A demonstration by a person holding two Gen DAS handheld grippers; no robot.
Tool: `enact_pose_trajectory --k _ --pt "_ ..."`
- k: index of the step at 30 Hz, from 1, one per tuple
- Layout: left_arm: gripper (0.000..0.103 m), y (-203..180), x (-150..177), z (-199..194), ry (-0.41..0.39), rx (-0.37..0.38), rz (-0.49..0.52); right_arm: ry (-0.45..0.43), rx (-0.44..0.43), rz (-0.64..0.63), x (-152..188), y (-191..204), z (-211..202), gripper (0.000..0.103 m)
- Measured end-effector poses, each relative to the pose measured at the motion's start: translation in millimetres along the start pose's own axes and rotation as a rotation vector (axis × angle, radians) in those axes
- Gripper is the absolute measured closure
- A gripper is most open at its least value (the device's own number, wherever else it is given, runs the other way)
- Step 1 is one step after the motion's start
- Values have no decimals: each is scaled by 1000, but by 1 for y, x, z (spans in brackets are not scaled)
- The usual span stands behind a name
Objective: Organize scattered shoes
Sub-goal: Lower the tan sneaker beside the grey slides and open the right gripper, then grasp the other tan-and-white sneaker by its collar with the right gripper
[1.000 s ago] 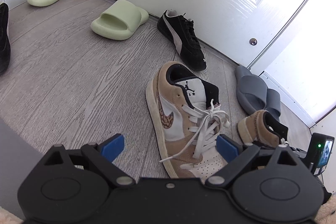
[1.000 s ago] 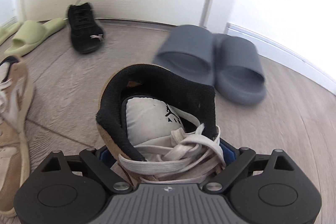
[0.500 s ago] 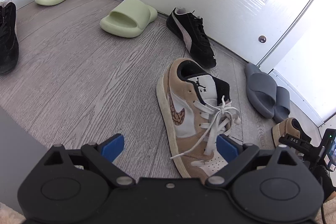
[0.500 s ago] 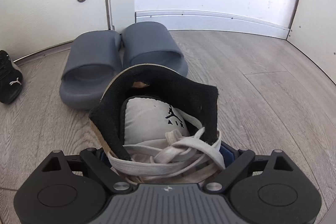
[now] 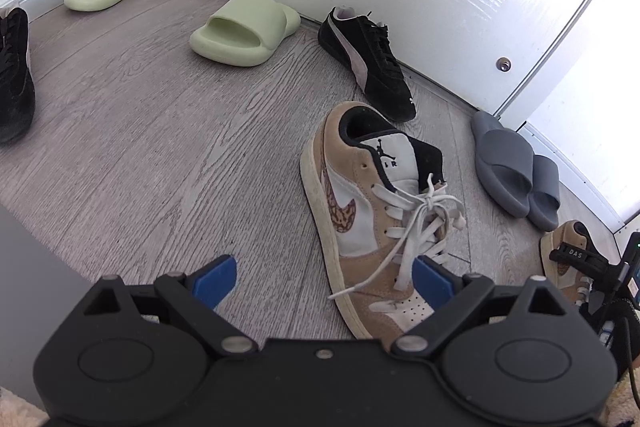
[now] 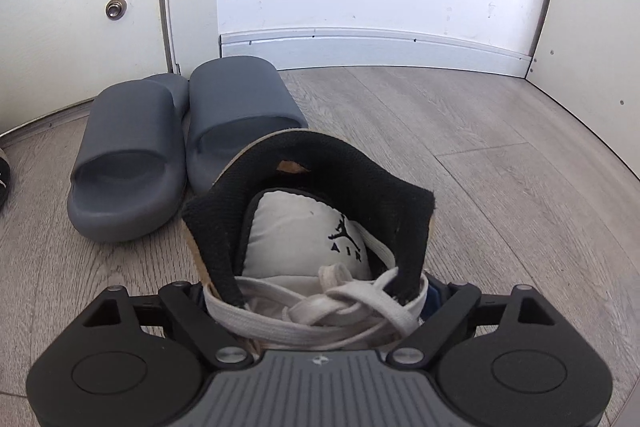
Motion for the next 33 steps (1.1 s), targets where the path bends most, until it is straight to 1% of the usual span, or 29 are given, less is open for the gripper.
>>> enact_pose_trajectory --k 1,4,6,8,12,14,18,21,23,24,25,27,30,33 --pt "7 0 0 0 1 0 2 -9 -7 9 0 -1 -4 12" --pt "7 -2 1 0 2 1 9 -43 -46 44 0 -2 -19 6" --pt "7 -2 1 -1 -2 3 10 -62 -60 46 -1 -1 -29 5" --pt "7 -2 0 -3 -7 6 8 -79 -56 34 0 1 -37 4" --pt "7 -1 -1 -5 -17 4 1 -143 -51 -29 1 15 -59 3" --pt "7 0 -1 -5 -17 2 -5 -178 -68 -86 6 26 -73 2" --pt "7 1 -2 -3 -15 5 -14 -218 -146 -236 23 59 -100 2" --pt "7 1 -3 -4 -17 7 -16 -224 -274 -330 42 90 -122 2" --pt "7 1 -3 -4 -21 10 -20 -227 -422 -392 58 118 -140 2" --pt "7 2 -4 -4 -24 12 -23 -232 -473 -416 63 129 -146 2" --pt "7 2 -4 -4 -24 13 -26 -236 -544 -449 71 146 -156 2" --pt "7 4 -4 -5 -27 13 -37 -236 -640 -492 83 172 -170 2" --pt "7 9 -6 -7 -38 19 -66 -249 -705 -551 96 206 -183 2" --pt "7 14 -7 -9 -42 26 -100 -250 -711 -605 104 231 -188 2"
Point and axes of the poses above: each gripper's, at about its wrist camera, not at the fingertips, and z roughly the way its jaws point, y to its left, x to its underside, the point moved 5 cm from there along z, roughly the way its jaws point, and after that the axes turned 2 degrees about x, right-handed, at the moved point
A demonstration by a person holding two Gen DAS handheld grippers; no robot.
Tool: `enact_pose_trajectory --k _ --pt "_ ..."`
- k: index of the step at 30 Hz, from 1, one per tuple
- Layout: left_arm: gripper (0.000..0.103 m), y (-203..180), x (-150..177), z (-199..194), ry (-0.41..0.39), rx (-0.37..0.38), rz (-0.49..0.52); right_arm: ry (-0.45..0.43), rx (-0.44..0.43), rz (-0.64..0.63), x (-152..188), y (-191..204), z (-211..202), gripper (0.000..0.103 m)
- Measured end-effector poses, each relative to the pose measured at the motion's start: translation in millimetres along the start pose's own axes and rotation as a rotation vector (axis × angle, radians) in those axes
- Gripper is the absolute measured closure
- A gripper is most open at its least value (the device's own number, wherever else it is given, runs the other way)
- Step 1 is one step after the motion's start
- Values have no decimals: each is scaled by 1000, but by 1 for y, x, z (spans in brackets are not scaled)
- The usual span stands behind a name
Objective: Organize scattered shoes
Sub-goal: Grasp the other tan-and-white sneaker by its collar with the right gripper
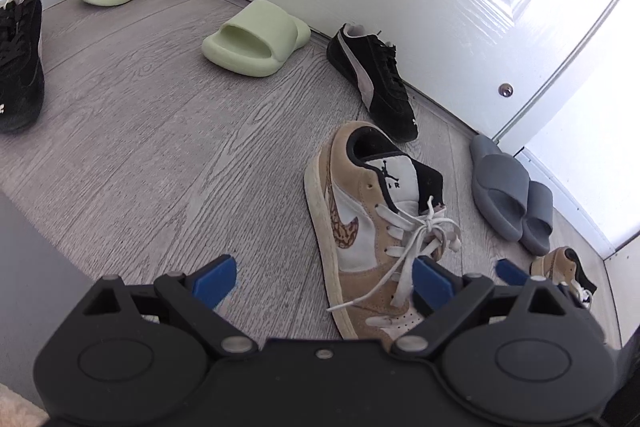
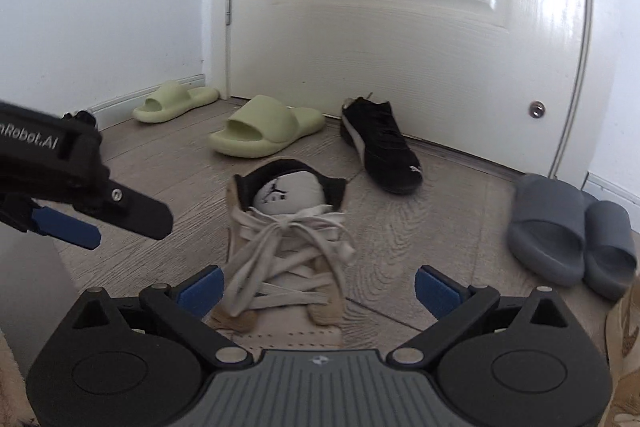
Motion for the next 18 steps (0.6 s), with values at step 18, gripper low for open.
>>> enact_pose_trajectory --k 18 --pt "7 10 -1 1 6 -12 -46 142 -49 174 1 -2 55 18"
Point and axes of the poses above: each gripper's, at about its wrist camera, not at the fingertips, and z roughly the way its jaws point, y to its left, x to its underside, the point moved 5 cm from there along z, roughly the way its jaws point, and after that the axes turned 2 degrees about x, right-handed, at the moved point
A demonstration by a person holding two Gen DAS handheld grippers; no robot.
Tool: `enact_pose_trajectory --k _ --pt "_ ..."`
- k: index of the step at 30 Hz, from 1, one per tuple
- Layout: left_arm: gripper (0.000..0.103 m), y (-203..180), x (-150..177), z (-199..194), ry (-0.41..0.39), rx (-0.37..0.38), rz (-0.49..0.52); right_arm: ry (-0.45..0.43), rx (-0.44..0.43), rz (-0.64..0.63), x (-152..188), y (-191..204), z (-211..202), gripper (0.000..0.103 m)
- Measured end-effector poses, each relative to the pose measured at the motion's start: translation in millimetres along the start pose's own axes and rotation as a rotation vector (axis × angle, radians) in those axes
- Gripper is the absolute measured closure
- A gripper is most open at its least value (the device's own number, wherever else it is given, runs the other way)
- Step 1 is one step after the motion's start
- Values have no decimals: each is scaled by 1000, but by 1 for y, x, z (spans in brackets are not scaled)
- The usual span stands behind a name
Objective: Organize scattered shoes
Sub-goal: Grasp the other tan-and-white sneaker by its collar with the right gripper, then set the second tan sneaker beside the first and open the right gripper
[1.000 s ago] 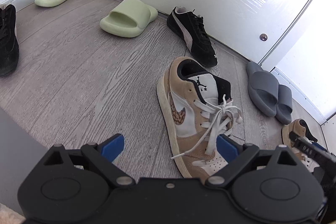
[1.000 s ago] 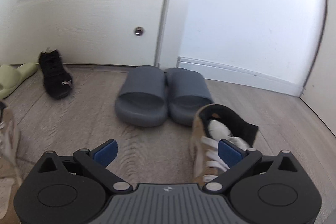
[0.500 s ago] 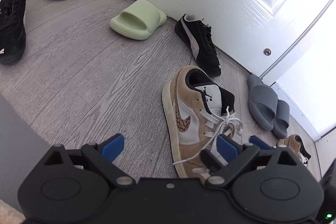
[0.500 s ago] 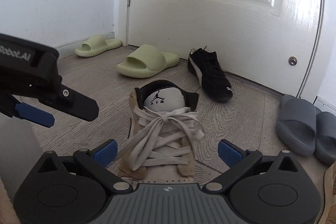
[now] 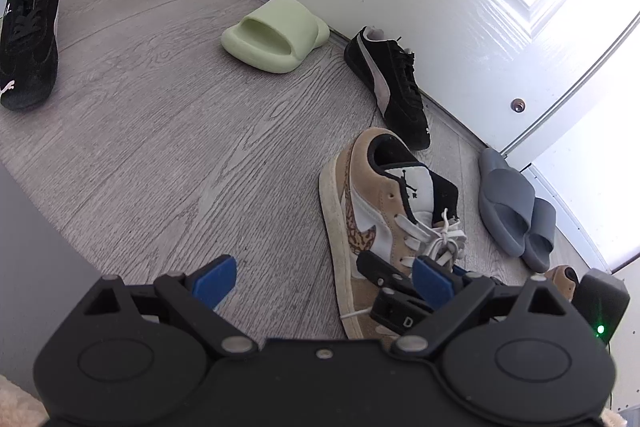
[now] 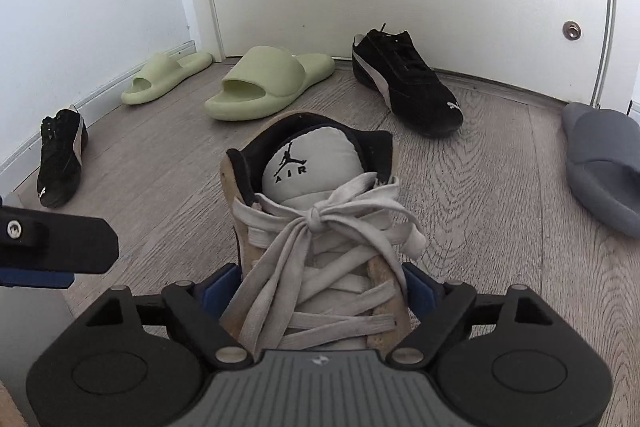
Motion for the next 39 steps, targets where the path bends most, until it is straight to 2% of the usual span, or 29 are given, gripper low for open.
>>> enact_pose_trajectory --k 8,25,34,39 --pt "7 2 0 0 3 -8 -4 -6 66 65 8 -24 -10 17" --pt "7 1 2 -2 3 -25 20 -6 329 313 37 -126 -46 17" --pt "7 0 4 -1 6 -28 27 1 426 411 49 -167 -59 17" --pt "7 0 5 -3 7 -32 31 2 440 466 54 -184 -65 17"
Point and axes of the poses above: each gripper's, at about its wrist camera, not at the fingertips, and z roughly the way its jaws point, y to its left, x to its underside, the point moved 5 cm from there along z, roughly the way its jaws point, and after that the axes turned 2 degrees about x, right-handed, at the moved point
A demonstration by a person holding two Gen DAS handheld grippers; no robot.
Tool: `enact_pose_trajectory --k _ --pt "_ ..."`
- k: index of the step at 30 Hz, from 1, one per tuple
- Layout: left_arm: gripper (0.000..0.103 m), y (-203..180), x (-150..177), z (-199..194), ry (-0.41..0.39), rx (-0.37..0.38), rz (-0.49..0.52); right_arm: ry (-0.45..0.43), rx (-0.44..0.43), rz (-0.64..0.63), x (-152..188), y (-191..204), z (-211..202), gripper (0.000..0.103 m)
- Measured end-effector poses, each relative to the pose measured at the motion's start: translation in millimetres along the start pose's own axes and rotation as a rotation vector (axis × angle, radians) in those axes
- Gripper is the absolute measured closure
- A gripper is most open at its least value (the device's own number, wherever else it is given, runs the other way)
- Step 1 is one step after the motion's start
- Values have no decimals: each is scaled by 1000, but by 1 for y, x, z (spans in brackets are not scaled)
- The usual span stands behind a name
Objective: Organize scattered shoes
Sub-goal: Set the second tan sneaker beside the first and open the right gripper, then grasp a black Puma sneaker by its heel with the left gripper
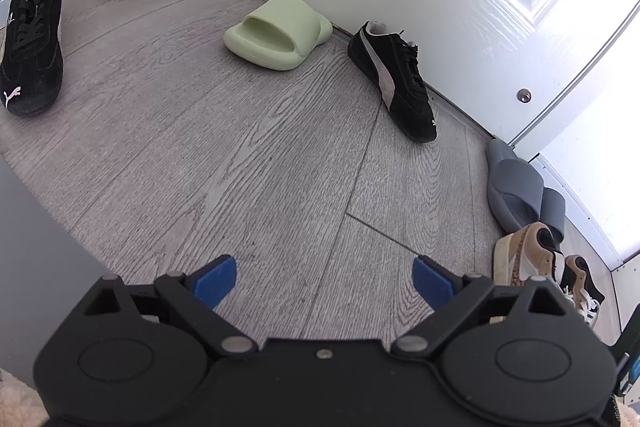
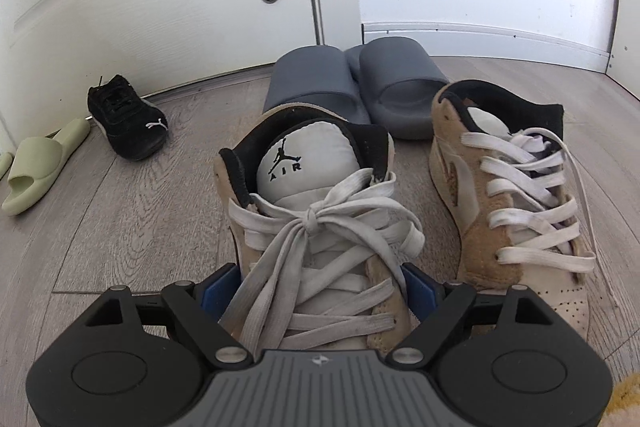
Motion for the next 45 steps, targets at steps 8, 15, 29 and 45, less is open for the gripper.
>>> enact_pose_trajectory --k 8,15,29,45 --pt "7 0 1 -1 2 -10 7 35 -25 -75 -13 -9 6 18" --pt "7 -1 2 0 4 -10 17 43 -36 -92 -17 -8 5 16" --pt "7 -8 2 -1 -3 -3 54 -43 -13 -133 -19 -19 -33 19" --pt "7 44 -48 -50 -287 -274 -158 -232 -180 -354 2 52 -73 9"
Point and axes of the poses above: each gripper's, at about its wrist camera, not at the fingertips, and z roughly the way its jaws point, y to its left, x to its underside, the point moved 5 cm from there along z, roughly the way its jaws point, and after that the axes turned 2 degrees about x, right-handed, at the moved point
